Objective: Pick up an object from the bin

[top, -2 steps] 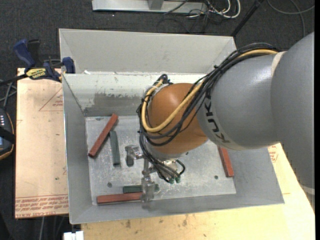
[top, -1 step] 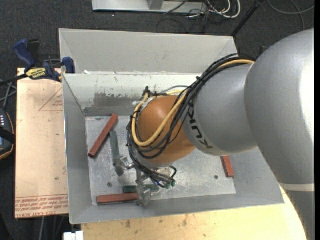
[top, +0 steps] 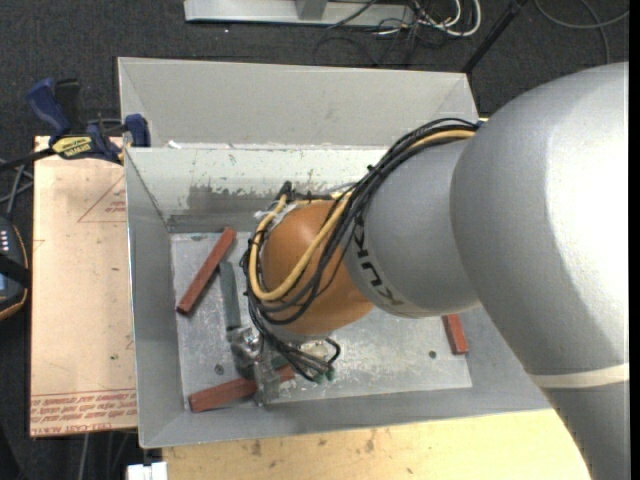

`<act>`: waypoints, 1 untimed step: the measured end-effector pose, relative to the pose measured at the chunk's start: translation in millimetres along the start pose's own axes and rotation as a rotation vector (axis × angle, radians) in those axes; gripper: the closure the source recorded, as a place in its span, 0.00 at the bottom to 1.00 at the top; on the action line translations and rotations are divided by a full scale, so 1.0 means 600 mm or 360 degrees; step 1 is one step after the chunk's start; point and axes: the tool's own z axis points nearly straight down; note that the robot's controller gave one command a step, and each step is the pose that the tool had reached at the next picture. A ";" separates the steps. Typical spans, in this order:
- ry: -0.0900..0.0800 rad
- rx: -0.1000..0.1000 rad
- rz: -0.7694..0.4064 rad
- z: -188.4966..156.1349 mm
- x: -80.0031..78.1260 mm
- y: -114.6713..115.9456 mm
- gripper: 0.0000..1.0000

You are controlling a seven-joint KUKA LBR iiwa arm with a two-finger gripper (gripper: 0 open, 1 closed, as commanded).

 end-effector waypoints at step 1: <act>0.0000 0.0000 0.0001 0.000 0.000 0.000 1.00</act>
Offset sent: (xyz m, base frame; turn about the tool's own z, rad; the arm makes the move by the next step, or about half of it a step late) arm 0.0000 -0.0001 0.0147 0.0000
